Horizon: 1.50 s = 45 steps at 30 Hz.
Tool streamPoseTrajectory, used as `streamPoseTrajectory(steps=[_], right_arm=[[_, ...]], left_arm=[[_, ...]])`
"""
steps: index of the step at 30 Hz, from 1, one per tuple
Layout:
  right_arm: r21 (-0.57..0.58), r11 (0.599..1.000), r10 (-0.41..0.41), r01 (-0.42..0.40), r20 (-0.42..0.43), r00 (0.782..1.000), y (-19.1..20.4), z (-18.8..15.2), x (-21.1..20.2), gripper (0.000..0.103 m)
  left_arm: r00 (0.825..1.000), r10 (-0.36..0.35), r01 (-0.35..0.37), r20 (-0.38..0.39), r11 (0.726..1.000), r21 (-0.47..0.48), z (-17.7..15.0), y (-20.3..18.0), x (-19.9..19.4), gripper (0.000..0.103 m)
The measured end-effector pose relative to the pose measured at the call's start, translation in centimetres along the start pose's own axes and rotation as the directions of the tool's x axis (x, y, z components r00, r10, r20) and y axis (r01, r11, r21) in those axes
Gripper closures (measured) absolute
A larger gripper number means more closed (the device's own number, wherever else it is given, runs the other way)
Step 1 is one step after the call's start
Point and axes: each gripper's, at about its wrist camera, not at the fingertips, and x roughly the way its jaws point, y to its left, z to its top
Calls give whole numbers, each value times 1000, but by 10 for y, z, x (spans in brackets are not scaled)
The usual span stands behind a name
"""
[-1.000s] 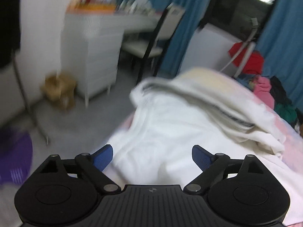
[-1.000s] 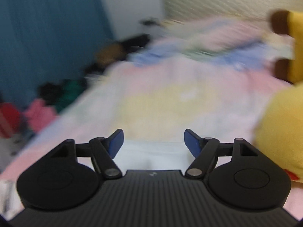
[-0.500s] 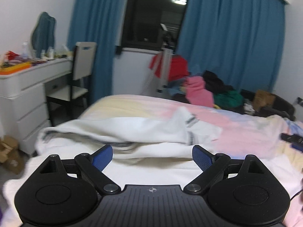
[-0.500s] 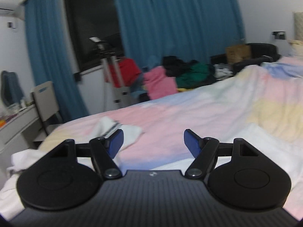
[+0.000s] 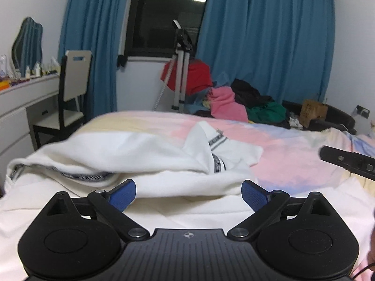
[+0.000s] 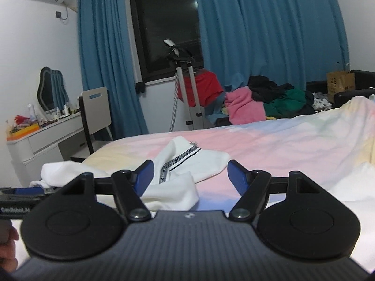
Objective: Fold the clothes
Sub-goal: 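Grasp the waistband tape with the right gripper and pull it taut across the pants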
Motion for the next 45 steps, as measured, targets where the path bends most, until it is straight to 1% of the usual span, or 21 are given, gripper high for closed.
streamPoseTrajectory(steps=[4,7,9,11,14,16,18,19,21,22,24,26,28,30,31,33,36,39,41,44,45], right_arm=[[74,997,11,-5,-84,996,-8,-9,40,31],[177,983,-8,41,-188,982,-28,-8,83,32],[283,957,8,61,-237,971,-46,-9,113,32],[367,926,13,85,-256,967,-60,-13,143,32],[470,874,32,125,-312,950,-72,-21,195,34],[522,840,49,150,-347,936,-76,-26,229,35],[498,854,25,151,-328,944,-68,-25,249,36],[477,864,5,163,-332,943,-64,-21,258,37],[435,881,-33,188,-339,940,-55,-13,275,58],[413,888,-53,201,-342,938,-51,-10,284,88],[365,904,-94,224,-341,935,-42,0,300,91],[269,933,-159,237,-280,947,-34,22,299,94],[220,939,-222,265,-203,954,-36,50,292,95],[221,918,-297,328,-160,941,-56,83,286,95],[224,904,-338,364,-146,930,-69,101,282,95],[210,872,-429,442,-104,897,-93,137,267,95],[178,807,-566,563,-38,824,-131,181,236,95],[206,761,-620,615,-49,783,-174,187,204,95],[212,756,-616,619,-89,783,-197,168,191,95],[249,750,-597,613,-145,789,-222,116,174,94],[260,740,-595,620,-176,784,-229,96,170,94]], left_arm=[[999,33,-33,-1,999,24,-5,4,12,5],[1000,18,-18,4,1000,-6,-12,9,20,5],[1000,-11,10,-13,1000,-14,-19,10,28,5],[999,-37,37,-34,999,-16,-27,11,37,5],[995,-73,73,-69,997,-4,-38,9,52,5],[993,-99,99,-70,995,-8,-42,13,60,5],[990,-123,122,-63,992,-23,-45,18,67,5],[989,-136,134,-59,991,-31,-46,20,71,5],[986,-152,149,-63,987,-51,-50,27,80,5],[985,-156,152,-67,986,-62,-51,30,85,5],[984,-163,157,-75,984,-84,-54,38,95,5],[982,-173,164,-78,980,-112,-55,45,103,5],[982,-172,161,-75,978,-131,-55,51,105,5],[983,-170,158,-72,976,-147,-54,54,105,5],[984,-167,155,-71,977,-149,-54,55,105,5],[985,-158,146,-68,978,-147,-53,56,105,5],[986,-154,144,-68,980,-136,-52,56,105,5],[987,-147,137,-70,983,-121,-51,56,108,5],[987,-141,131,-81,985,-116,-52,57,111,5],[986,-134,123,-96,986,-110,-55,58,116,5],[986,-134,123,-100,986,-110,-54,59,116,5]])
